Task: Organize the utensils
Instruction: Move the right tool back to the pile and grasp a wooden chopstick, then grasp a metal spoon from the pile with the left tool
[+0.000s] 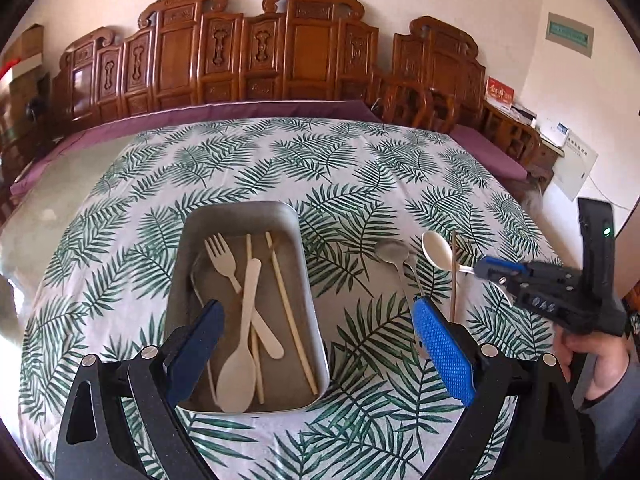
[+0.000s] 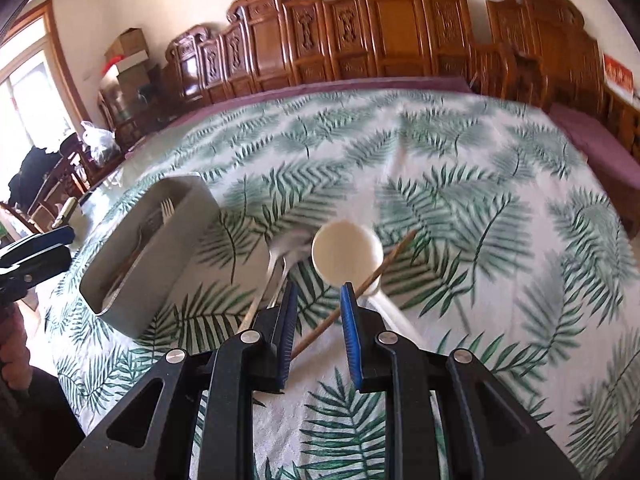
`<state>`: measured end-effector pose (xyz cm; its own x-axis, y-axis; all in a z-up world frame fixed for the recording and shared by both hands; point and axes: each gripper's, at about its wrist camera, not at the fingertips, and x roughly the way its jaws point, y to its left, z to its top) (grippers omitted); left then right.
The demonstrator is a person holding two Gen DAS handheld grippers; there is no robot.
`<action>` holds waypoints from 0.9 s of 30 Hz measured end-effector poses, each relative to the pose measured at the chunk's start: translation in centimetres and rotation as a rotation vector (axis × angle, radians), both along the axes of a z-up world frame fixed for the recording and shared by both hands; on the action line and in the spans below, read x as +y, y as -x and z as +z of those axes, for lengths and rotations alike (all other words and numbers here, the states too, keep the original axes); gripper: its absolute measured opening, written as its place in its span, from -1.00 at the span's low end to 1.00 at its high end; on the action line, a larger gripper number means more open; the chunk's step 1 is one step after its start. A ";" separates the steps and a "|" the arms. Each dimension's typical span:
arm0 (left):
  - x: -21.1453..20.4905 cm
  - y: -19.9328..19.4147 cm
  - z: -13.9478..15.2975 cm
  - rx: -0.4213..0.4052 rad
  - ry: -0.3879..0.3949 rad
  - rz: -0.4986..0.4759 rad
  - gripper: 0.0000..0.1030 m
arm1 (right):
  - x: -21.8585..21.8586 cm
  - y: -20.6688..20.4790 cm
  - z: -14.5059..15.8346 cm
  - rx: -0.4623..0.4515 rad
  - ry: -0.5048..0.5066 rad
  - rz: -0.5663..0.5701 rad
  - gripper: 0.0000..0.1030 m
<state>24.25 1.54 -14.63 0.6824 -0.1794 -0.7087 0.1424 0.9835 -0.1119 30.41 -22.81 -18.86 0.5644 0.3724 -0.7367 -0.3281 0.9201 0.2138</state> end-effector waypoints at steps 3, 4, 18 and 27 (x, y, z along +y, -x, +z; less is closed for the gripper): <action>-0.4 -0.1 0.0 -0.004 0.004 0.003 0.77 | 1.0 -0.1 -1.2 0.025 0.029 -0.024 -0.40; -0.5 -0.1 -0.1 -0.004 0.006 0.003 0.77 | 1.2 -0.3 -1.7 0.037 0.032 -0.033 -0.35; -2.3 0.1 -0.5 -0.002 -0.011 -0.017 0.77 | 1.7 -0.8 -3.7 0.090 0.175 -0.091 -0.52; -3.2 0.4 -0.4 -0.005 -0.039 -0.020 0.77 | 0.1 -0.4 -2.7 0.090 0.169 -0.109 -0.88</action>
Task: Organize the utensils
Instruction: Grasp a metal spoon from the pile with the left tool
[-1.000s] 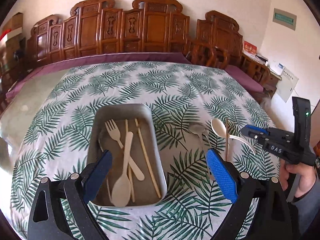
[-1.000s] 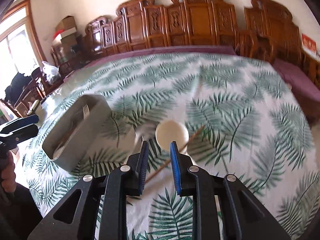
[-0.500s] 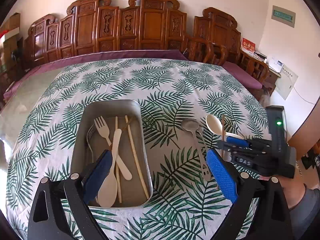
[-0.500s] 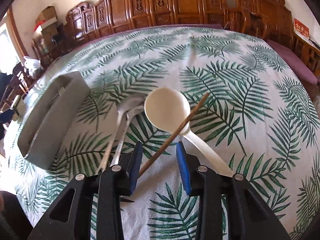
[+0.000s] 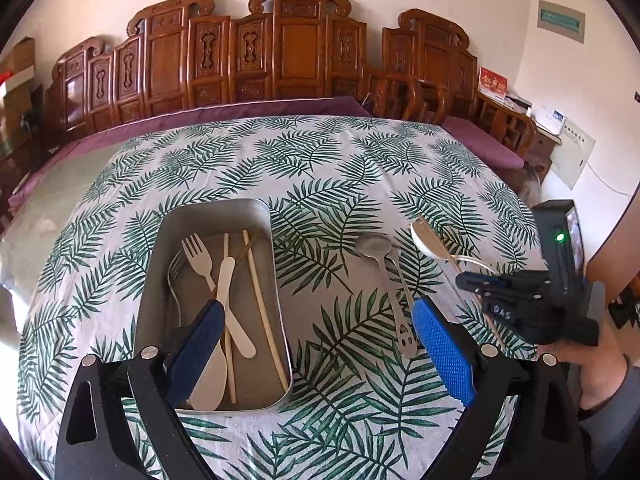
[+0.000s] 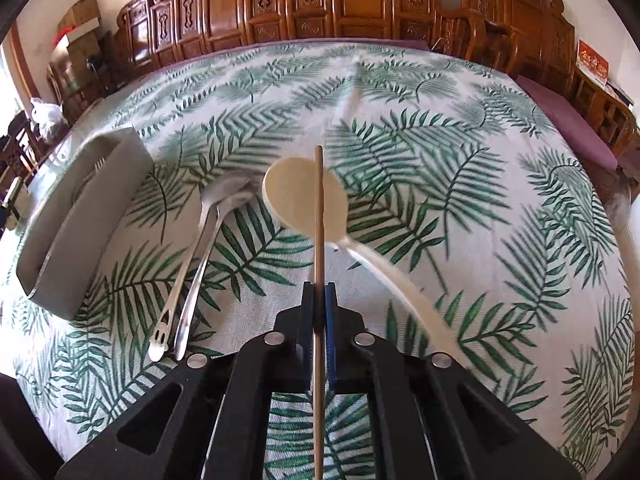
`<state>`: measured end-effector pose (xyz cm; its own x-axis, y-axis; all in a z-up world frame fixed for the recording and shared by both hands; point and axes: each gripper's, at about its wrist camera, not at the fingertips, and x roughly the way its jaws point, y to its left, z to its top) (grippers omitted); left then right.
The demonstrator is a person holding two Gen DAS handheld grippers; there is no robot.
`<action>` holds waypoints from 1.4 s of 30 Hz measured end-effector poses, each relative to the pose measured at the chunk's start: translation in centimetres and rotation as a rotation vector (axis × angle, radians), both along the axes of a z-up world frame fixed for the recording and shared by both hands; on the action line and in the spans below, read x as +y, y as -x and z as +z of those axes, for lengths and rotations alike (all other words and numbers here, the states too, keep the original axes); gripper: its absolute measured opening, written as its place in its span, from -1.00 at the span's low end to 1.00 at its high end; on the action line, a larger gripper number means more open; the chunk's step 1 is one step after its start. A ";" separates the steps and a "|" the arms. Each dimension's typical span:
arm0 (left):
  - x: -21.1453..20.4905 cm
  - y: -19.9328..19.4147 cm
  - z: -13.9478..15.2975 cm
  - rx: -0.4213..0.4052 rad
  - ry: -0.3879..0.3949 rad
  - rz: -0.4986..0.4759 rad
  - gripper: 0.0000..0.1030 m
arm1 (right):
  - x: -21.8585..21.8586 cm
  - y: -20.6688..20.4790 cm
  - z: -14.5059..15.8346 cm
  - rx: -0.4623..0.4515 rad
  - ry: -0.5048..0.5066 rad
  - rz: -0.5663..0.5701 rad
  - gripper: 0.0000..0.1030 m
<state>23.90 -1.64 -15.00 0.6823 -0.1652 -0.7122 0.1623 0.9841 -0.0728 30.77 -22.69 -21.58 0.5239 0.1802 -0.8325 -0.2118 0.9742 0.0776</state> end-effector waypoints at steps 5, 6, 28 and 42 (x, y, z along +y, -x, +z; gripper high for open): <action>-1.4 -0.4 -0.3 0.021 -0.020 -0.007 0.77 | -1.3 0.0 1.6 -0.042 -0.045 -0.006 -0.88; -1.9 -0.5 -0.4 0.027 -0.029 -0.013 0.77 | -1.6 -0.1 1.9 -0.052 -0.052 -0.007 -0.88; -11.7 -8.2 -7.1 0.184 -0.077 -0.098 -0.54 | -5.8 -1.9 5.0 -0.137 -0.137 0.025 -0.88; -11.7 -9.9 -8.8 0.239 -0.112 -0.050 -0.84 | -5.7 -1.8 5.2 -0.144 -0.144 0.035 -0.88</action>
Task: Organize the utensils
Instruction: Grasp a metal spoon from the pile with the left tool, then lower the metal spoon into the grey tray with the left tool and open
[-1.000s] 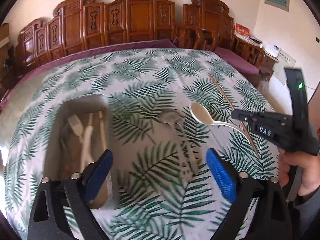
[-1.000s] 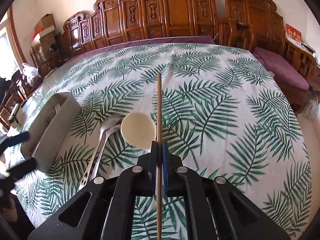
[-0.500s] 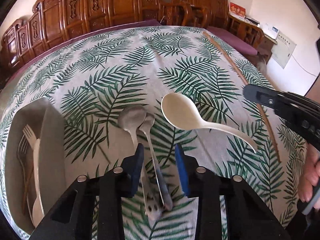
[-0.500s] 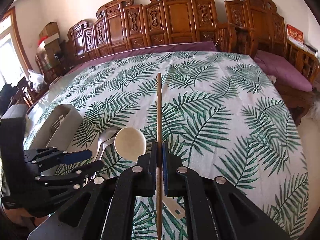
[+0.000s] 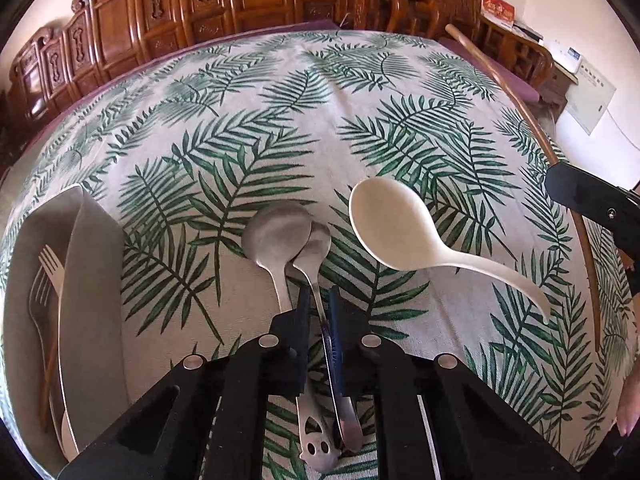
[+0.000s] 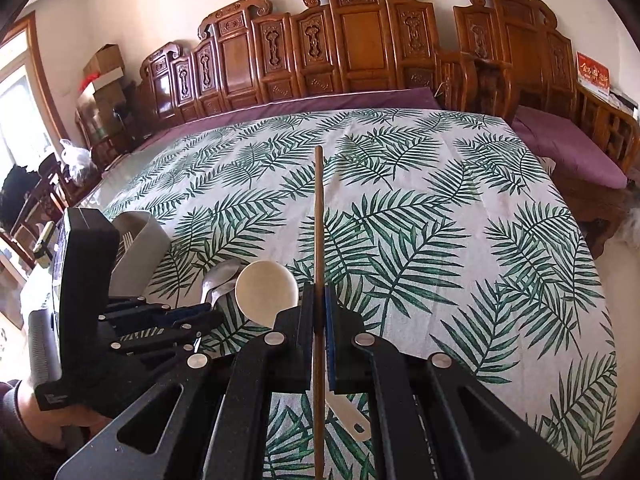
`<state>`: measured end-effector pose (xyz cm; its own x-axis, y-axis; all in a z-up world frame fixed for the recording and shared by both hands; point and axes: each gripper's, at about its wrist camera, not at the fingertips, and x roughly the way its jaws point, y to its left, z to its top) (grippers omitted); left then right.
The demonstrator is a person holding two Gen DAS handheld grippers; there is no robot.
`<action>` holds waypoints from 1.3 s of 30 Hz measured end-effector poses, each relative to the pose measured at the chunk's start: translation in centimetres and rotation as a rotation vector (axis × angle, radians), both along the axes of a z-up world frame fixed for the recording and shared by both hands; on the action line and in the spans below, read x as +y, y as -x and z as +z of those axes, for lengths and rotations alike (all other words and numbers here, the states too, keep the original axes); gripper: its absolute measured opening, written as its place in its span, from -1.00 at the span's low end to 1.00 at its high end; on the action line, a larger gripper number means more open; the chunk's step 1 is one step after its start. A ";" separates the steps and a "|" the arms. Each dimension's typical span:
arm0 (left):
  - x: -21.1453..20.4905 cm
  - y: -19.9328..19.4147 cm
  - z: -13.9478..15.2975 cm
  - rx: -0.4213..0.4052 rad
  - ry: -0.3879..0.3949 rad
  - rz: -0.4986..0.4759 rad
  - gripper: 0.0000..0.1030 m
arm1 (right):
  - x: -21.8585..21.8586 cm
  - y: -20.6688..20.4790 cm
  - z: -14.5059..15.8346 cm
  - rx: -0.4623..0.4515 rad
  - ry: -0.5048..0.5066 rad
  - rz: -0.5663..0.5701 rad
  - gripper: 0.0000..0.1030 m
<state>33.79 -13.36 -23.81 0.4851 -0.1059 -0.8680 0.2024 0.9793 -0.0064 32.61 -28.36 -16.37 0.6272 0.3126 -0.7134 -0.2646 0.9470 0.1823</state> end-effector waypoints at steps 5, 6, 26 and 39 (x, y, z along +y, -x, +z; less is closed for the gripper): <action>0.2 0.5 0.0 0.007 0.028 0.003 -0.95 | 0.2 0.0 0.1 -0.002 -0.017 0.012 -0.88; 0.2 0.8 0.0 0.010 0.035 -0.001 -0.95 | 0.2 0.0 0.1 -0.002 -0.017 0.012 -0.88; 3.3 5.2 6.2 -0.115 0.079 -0.041 -0.96 | 2.9 1.2 0.7 -0.017 0.002 0.064 -0.88; 10.1 5.3 9.6 -0.182 0.077 -0.004 -0.96 | 6.6 1.9 0.0 -0.006 0.051 0.144 -0.88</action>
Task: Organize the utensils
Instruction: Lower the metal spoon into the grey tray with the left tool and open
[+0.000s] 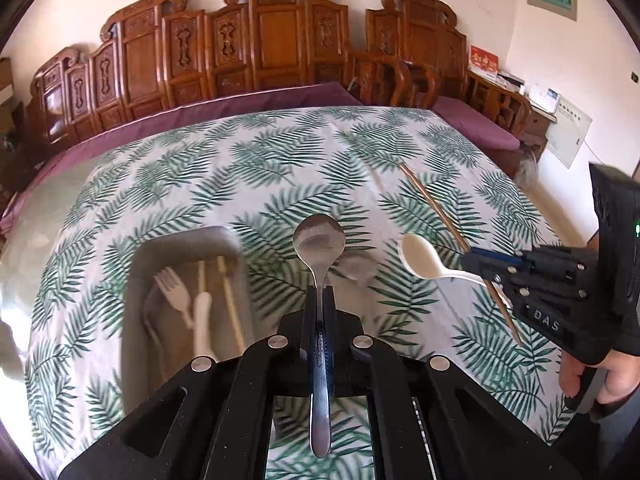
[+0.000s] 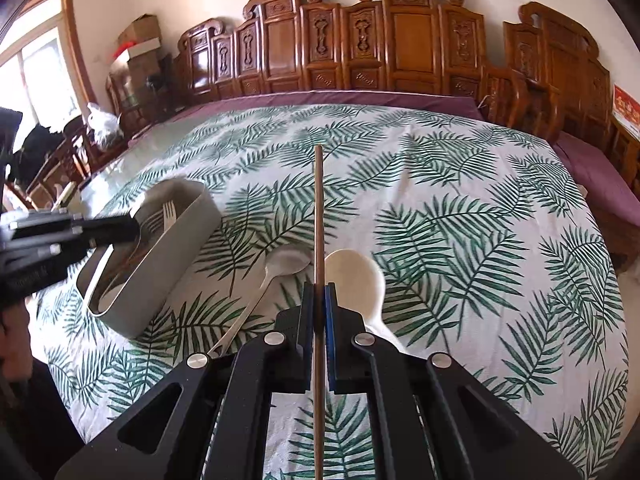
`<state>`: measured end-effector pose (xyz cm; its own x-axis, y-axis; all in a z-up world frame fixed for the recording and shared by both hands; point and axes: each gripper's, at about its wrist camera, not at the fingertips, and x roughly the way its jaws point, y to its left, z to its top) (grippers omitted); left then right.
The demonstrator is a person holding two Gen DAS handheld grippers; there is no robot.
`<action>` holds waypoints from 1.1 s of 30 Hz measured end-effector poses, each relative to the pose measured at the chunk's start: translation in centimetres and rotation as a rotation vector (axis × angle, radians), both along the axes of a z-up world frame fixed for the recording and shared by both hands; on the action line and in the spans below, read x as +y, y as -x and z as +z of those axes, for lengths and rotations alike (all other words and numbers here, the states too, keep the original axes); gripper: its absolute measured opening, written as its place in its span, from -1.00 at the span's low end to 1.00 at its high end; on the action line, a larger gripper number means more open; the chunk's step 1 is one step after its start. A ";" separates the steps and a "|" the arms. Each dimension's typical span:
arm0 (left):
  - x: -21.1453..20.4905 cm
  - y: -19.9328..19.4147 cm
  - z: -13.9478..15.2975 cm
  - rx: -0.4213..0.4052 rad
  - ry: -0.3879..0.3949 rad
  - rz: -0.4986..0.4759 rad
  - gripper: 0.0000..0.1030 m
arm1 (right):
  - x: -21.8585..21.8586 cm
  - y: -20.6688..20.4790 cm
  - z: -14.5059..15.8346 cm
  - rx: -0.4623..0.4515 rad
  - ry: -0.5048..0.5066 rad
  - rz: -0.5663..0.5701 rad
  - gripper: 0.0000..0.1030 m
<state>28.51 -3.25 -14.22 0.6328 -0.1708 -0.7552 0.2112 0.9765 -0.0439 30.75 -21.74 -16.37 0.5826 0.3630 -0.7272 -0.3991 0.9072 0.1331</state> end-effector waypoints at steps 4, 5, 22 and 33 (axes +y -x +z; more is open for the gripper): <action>2.3 -0.1 0.2 -0.009 -0.017 0.023 -0.95 | 1.1 0.5 0.1 -0.004 0.007 0.024 -0.88; 3.0 -0.2 0.2 -0.007 -0.012 0.034 -0.95 | 1.3 0.6 0.1 -0.006 0.008 0.030 -0.88; 9.9 -1.9 -4.5 0.087 0.015 0.176 -0.95 | 5.9 2.4 -1.2 -0.002 0.089 0.124 -0.88; 10.6 -2.9 -7.2 0.174 0.003 0.197 -0.95 | 7.1 2.7 -1.1 0.002 0.096 0.133 -0.88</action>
